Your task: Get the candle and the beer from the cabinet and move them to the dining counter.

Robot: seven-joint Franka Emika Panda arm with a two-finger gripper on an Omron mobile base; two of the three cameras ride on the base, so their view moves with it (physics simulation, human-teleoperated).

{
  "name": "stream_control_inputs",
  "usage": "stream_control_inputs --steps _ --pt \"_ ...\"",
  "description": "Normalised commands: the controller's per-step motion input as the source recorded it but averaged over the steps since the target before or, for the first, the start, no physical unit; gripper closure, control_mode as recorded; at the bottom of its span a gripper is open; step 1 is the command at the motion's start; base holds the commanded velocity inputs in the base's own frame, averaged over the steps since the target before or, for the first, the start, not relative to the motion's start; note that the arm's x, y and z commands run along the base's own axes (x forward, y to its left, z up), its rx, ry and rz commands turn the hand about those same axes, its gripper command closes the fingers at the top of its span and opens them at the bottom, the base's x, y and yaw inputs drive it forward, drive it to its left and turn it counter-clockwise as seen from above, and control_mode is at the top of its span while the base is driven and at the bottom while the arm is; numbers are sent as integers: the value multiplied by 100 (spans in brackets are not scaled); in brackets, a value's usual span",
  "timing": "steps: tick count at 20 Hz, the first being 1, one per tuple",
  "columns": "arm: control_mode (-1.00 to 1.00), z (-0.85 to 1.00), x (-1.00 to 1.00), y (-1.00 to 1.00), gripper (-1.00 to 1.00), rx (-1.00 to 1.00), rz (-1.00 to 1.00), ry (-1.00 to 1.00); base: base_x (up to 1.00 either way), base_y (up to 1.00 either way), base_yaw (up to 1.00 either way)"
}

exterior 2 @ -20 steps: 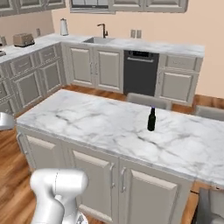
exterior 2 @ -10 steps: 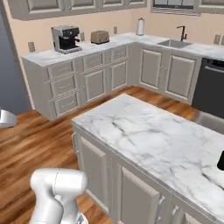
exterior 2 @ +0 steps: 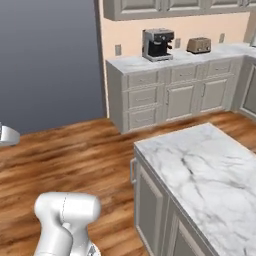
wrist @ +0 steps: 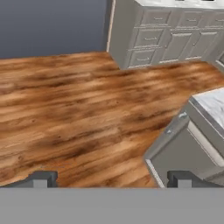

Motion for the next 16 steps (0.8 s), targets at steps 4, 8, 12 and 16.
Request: stream_control_inputs --steps 4,8,12,16 --pt "100 0 0 0 -100 0 0 0 0 41 62" --pt "100 0 0 0 -100 0 0 0 0 44 62" --pt "100 0 0 0 -100 0 0 0 0 47 61" --pt "100 0 0 0 -100 0 0 0 0 45 61"
